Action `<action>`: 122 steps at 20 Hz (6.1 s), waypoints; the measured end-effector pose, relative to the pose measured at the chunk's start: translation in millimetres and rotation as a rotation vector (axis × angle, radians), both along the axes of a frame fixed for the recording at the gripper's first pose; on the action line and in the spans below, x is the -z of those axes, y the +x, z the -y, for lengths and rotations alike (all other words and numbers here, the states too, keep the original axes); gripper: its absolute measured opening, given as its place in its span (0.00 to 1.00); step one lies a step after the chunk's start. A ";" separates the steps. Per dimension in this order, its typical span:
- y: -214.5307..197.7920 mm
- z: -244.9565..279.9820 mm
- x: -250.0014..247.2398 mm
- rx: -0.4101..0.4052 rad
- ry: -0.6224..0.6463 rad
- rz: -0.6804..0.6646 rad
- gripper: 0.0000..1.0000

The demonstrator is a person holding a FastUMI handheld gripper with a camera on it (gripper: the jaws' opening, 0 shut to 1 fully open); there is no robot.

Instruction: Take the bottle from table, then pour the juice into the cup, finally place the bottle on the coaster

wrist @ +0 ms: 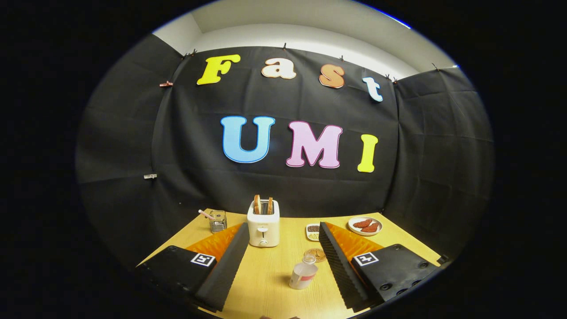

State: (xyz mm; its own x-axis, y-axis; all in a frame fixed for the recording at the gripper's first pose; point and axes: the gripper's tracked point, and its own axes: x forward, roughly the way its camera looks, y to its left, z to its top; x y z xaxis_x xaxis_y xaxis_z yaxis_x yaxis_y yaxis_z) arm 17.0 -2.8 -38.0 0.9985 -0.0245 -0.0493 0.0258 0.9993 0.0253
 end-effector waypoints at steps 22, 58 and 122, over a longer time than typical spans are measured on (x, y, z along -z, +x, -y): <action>53.8 45.4 179.6 0.146 -0.011 -0.189 0.97; 123.5 69.9 239.5 0.115 0.085 -0.268 0.71; 153.4 171.7 224.5 0.247 1.938 -0.476 0.71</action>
State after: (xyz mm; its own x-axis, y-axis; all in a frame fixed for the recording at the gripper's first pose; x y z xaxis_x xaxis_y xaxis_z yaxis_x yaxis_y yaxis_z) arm 170.4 -174.5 -262.5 0.8841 0.2675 -0.3832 0.4609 -0.3639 0.8094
